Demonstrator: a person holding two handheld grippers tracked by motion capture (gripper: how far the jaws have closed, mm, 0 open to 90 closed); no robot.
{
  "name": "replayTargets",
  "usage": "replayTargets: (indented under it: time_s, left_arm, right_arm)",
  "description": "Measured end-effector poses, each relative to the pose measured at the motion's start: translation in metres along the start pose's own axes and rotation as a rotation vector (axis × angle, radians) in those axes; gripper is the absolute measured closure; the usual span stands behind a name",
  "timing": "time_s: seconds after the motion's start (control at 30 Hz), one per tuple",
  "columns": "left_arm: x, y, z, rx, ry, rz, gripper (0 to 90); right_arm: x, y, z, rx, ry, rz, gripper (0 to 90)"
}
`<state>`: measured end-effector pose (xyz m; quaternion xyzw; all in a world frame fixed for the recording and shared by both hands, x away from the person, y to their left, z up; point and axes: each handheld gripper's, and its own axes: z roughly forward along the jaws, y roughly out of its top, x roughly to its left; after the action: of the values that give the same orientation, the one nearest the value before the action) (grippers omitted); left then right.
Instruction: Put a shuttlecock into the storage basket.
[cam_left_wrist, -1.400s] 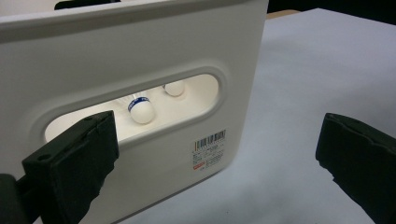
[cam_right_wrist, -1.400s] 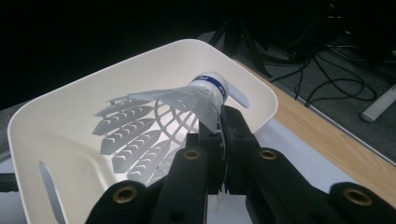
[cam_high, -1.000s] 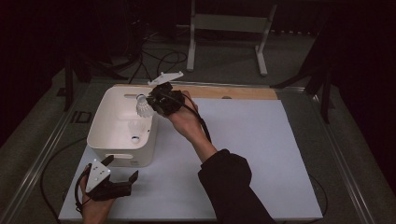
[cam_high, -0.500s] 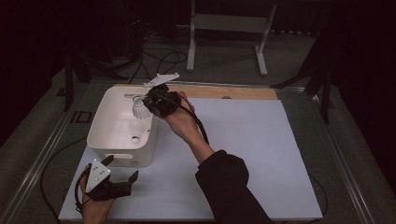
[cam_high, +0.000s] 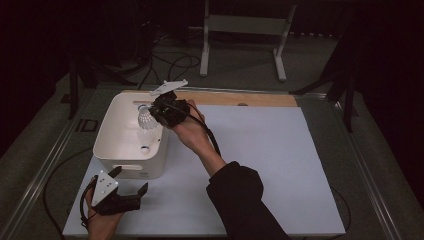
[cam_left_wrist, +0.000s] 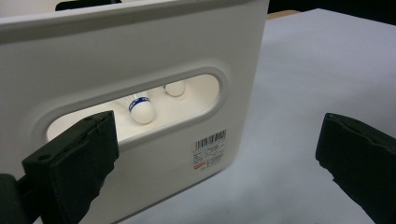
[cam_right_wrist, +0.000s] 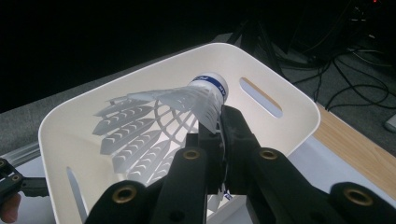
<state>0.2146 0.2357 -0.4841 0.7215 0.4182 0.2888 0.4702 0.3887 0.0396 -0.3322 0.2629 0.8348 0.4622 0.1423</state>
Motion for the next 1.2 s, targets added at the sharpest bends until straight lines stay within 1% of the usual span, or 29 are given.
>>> replayTargets:
  time_s: [0.1,0.47,0.53,0.6,0.67,0.7,0.9,1.2]
  left_arm:
    - [0.000,0.000,0.000,-0.001,0.000,0.000,0.0]
    - [0.000,0.000,0.000,0.000,0.001,0.000,0.0]
    - [0.000,0.000,0.000,0.000,0.001,0.001,0.0]
    - [0.000,0.000,0.000,0.000,0.000,-0.001,0.0]
    - [0.000,0.000,0.000,-0.001,0.001,-0.001,0.0]
    - [0.000,0.000,0.000,-0.001,0.002,0.000,0.0]
    - [0.000,0.000,0.000,0.000,0.002,0.000,0.0]
    - [0.001,0.000,0.000,0.000,0.002,0.003,0.0]
  right_arm:
    - [0.001,0.000,0.001,0.000,0.003,0.003,87.5]
    - [0.007,0.002,0.005,-0.003,0.020,-0.015,87.4]
    - [0.009,0.002,0.006,-0.003,0.024,-0.012,87.3]
    - [0.009,0.002,0.007,-0.002,0.023,-0.023,87.2]
    - [0.011,0.002,0.008,0.001,0.030,-0.017,87.2]
    - [0.011,0.001,0.009,0.000,0.031,-0.026,87.1]
    - [0.015,0.001,0.013,0.011,0.034,-0.025,87.1]
    - [0.018,-0.001,0.016,0.018,0.044,-0.028,87.1]
